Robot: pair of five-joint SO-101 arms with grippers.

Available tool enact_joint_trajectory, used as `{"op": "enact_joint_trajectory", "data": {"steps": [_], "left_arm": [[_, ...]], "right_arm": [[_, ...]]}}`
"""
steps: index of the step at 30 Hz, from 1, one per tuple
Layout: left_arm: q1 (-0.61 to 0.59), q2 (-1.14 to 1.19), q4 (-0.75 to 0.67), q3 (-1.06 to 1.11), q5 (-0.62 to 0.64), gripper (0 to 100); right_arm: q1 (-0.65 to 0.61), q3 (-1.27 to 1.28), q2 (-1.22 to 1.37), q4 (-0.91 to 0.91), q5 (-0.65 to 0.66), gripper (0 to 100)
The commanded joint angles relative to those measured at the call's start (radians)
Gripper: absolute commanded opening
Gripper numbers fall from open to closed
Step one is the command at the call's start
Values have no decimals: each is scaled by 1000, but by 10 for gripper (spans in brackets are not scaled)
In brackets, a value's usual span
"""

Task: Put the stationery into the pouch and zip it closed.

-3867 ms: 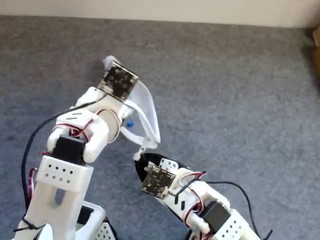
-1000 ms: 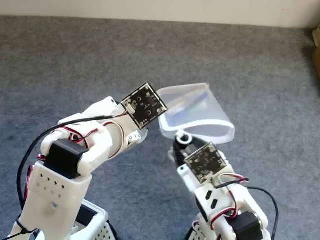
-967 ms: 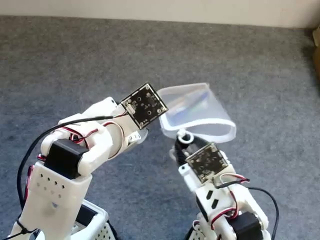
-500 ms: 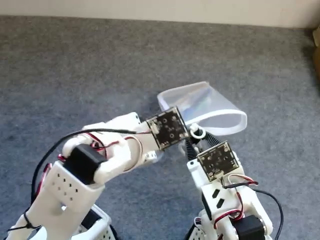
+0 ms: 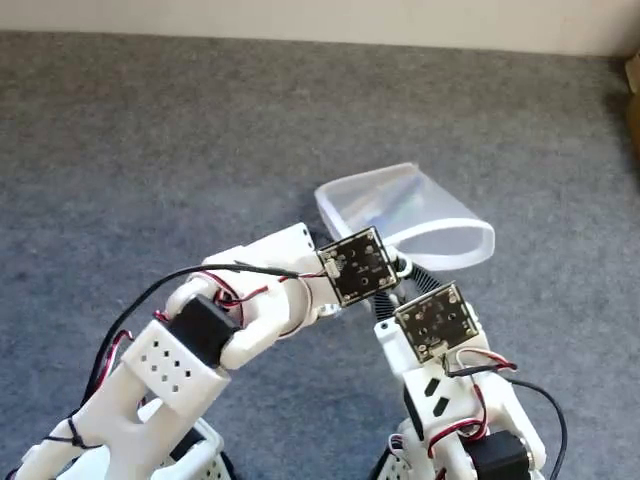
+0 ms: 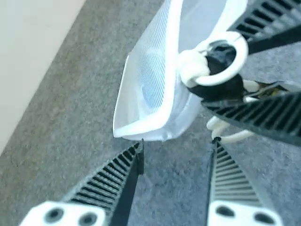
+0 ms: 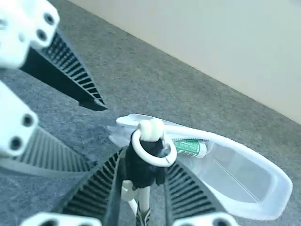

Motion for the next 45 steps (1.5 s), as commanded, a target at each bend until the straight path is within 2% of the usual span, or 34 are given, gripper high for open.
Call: {"op": "enact_joint_trajectory", "data": {"steps": [1, 7, 22, 30, 35, 39, 45], "left_arm": [[18, -18, -103, 13, -5, 222], [70, -18, -149, 44, -5, 222], [70, -19, -354, 171, -5, 216], [74, -22, -502, 259, -5, 130], [74, -22, -508, 266, -5, 82], [74, -22, -508, 266, -5, 6], [67, -22, -506, 268, -3, 6]], "right_arm": [[12, -65, -5, 5, -12, 5], [12, -65, -5, 5, -12, 5], [10, -73, -5, 38, -12, 5], [10, -73, -5, 36, -12, 5], [10, -71, -5, 30, -12, 5], [15, -71, -5, 30, -14, 5], [18, -64, -5, -21, -52, 5]]}}
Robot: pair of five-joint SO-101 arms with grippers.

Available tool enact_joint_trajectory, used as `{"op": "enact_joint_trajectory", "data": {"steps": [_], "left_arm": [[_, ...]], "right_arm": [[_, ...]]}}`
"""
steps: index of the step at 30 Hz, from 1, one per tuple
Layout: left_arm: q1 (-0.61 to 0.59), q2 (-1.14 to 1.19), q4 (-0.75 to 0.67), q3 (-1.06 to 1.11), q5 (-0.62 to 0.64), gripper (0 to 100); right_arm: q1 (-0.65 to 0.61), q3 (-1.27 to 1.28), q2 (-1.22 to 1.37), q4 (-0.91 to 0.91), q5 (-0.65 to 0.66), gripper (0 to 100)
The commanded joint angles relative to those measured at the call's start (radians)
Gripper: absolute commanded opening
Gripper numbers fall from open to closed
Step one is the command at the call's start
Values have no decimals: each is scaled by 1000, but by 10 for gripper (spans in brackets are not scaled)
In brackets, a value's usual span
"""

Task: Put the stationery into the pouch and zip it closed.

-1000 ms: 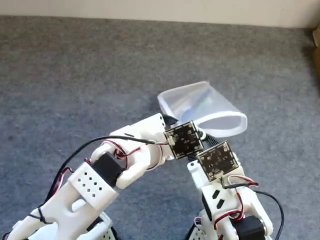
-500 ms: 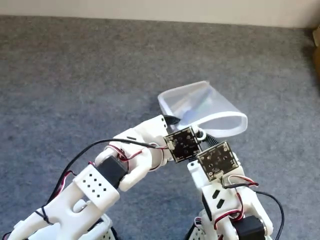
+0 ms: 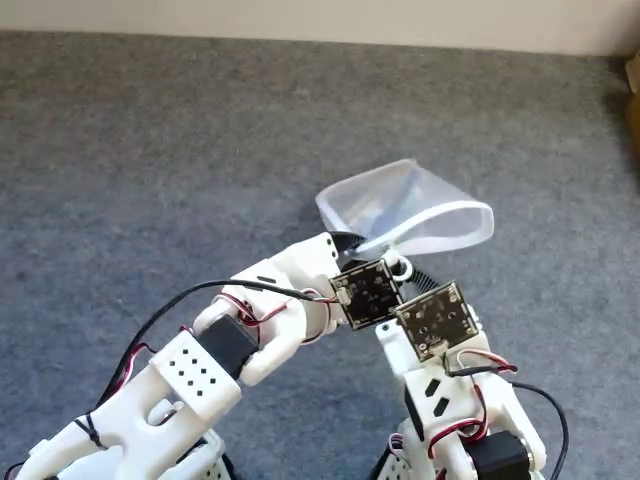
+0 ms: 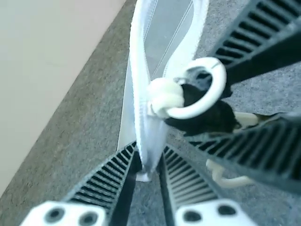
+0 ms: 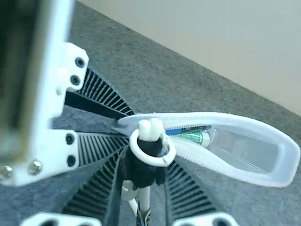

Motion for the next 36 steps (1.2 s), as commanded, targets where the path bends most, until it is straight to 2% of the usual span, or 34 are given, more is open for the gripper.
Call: {"op": "enact_joint_trajectory", "data": {"steps": [1, 5, 8, 17, 27, 36], "left_arm": [[5, -22, -25, -10, -2, 6], [-30, -24, -26, -10, 32, 6], [-67, -24, -29, -12, 78, 6], [-88, -24, -26, -13, 81, 6], [-88, -24, -25, -15, 78, 5], [-107, -24, -25, -13, 81, 5]], "right_arm": [[13, -64, -5, -48, -49, 5], [15, -64, -5, -51, -49, 5], [64, -64, -5, -64, -51, 5], [191, -62, -2, -151, -137, 5], [206, -62, -1, -163, -138, 5], [325, -4, 1, -259, -141, 5]]}}
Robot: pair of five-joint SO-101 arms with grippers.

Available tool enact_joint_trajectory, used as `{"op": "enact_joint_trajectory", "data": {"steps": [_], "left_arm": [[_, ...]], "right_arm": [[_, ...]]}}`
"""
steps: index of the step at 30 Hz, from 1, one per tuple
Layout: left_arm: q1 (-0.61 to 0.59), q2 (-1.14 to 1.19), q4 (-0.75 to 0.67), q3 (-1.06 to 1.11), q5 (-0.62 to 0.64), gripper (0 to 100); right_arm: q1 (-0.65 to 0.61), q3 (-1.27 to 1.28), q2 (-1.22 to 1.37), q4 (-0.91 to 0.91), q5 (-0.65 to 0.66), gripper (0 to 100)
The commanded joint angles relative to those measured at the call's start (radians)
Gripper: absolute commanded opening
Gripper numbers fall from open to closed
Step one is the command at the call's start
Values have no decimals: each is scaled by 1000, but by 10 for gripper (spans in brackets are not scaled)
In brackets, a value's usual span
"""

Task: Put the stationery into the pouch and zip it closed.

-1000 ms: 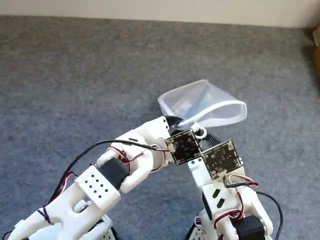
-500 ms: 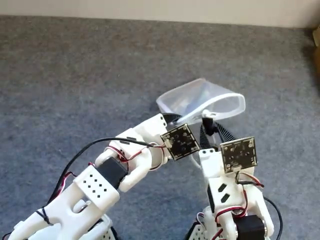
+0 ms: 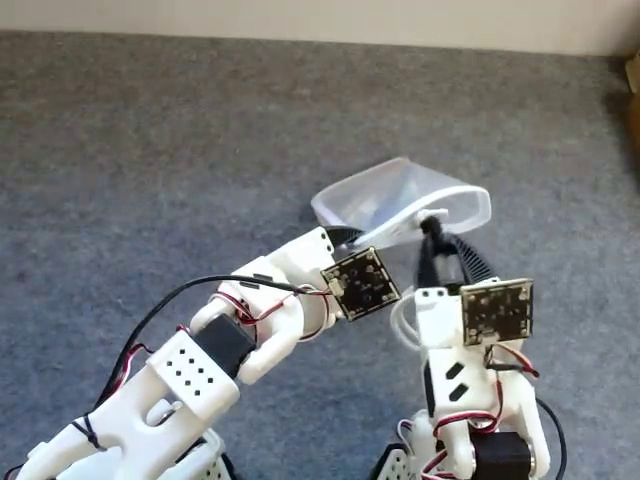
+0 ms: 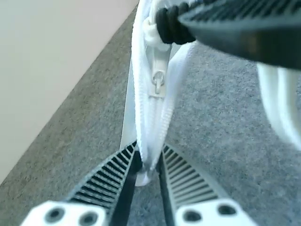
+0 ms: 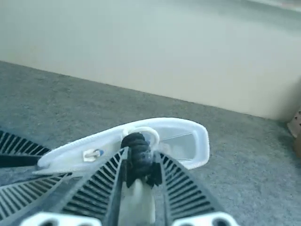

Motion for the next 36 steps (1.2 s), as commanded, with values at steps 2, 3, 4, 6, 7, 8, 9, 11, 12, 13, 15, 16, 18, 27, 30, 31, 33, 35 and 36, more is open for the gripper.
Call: {"op": "enact_joint_trajectory", "data": {"steps": [2, 3, 4, 6, 7, 8, 9, 11, 12, 13, 15, 16, 18, 27, 30, 31, 33, 35, 36], "left_arm": [[-65, -24, -11, -13, 15, 5], [-70, -24, -11, -13, 15, 5], [-71, -24, -11, -13, 15, 5], [-73, -24, -11, -13, 15, 5], [-73, -24, -11, -13, 15, 5], [-73, -24, -11, -13, 15, 5], [-73, -24, -11, -13, 15, 5], [-73, -24, -11, -13, 15, 5], [-73, -24, -11, -13, 15, 5], [-73, -24, -11, -13, 15, 5], [-73, -24, -11, -13, 15, 5], [-73, -24, -11, -13, 15, 5], [-73, -24, -11, -13, 15, 5], [-73, -24, -12, -12, 15, 5], [-71, -24, -12, -12, 15, 5], [-71, -24, -12, -12, 15, 5], [-70, -24, -12, -12, 15, 5], [-70, -24, -12, -10, 15, 5], [-70, -24, -12, -10, 15, 5]], "right_arm": [[61, -8, -10, -61, -11, 5], [61, -8, -10, -61, -11, 5], [61, -8, -10, -61, -11, 5], [61, -8, -10, -61, -11, 5], [61, -8, -10, -61, -11, 5], [61, -8, -12, -61, -11, 5], [61, -8, -12, -61, -11, 5], [61, -8, -12, -61, -11, 5], [61, -13, -13, -56, -11, 5], [61, -16, -13, -51, -11, 5], [53, -16, -13, -24, -11, 9], [51, -16, -13, 5, -11, 10], [19, -42, -15, 76, -11, 21], [-263, -157, -15, 309, -11, 133], [-323, -157, -15, 289, -11, 135], [-337, -151, -13, 274, -11, 135], [-344, -108, -10, 231, -11, 135], [-344, -51, -10, 166, -11, 135], [-344, -24, -10, 133, -11, 135]]}}
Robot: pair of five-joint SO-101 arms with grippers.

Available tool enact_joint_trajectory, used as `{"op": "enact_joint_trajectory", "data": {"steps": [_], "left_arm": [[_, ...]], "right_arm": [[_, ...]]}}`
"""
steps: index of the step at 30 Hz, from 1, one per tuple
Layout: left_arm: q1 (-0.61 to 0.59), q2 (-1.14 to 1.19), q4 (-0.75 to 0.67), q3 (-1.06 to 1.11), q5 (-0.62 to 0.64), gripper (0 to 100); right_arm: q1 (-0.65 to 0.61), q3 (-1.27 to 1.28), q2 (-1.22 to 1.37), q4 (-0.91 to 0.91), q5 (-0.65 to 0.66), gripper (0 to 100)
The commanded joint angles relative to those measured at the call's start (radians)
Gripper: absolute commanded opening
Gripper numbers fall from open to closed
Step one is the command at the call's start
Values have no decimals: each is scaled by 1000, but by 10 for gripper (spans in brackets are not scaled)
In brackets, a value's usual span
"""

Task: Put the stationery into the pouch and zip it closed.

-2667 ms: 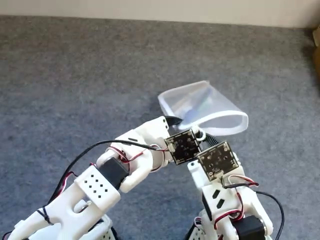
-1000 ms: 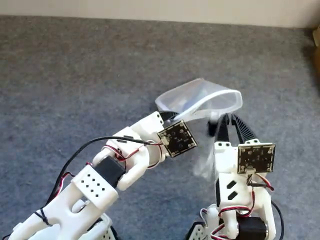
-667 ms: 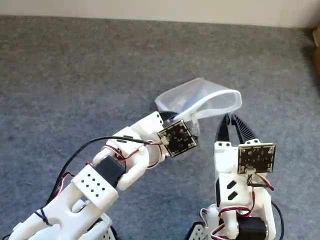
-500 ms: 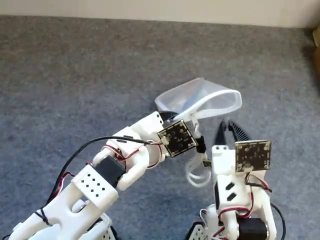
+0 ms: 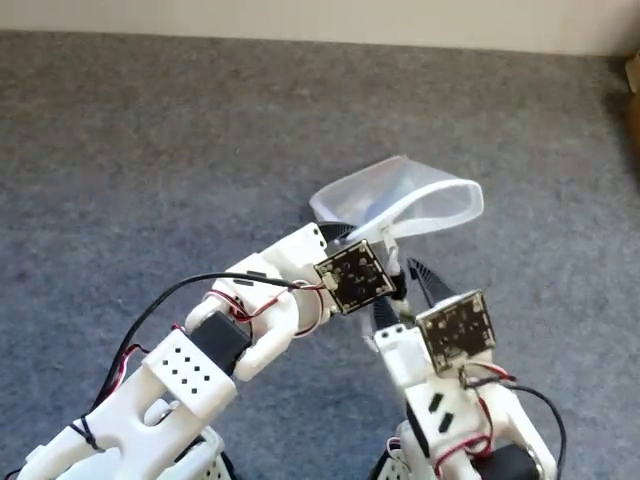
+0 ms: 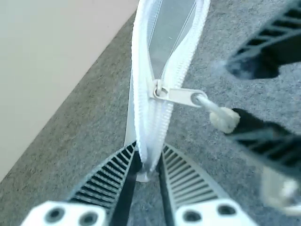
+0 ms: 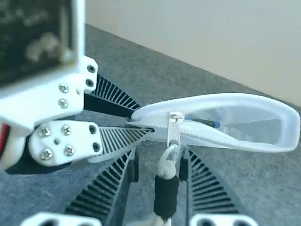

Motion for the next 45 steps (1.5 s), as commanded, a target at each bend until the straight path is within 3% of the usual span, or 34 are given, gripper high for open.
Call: {"op": "enact_joint_trajectory", "data": {"steps": [1, 9, 15, 20, 29, 33, 38, 45], "left_arm": [[-33, -22, -14, -10, 12, 5], [-33, -22, -12, -10, 14, 5], [-31, -22, -11, -8, 14, 5], [-31, -22, -11, -8, 14, 5], [-35, -22, -11, -8, 14, 5], [-35, -22, -11, -8, 14, 5], [-35, -22, -11, -8, 14, 5], [-35, -22, -11, -8, 14, 5]], "right_arm": [[-16, 85, 1, -153, -8, 135], [-15, 159, 1, -237, -2, 125], [-12, 165, 1, -262, 2, 48], [104, 159, -2, -295, 78, 3], [254, 157, -2, -285, 83, 5], [220, 82, -4, -166, 78, 22], [127, -42, -4, 25, 21, 142], [10, -62, 2, 7, -35, 161]]}}
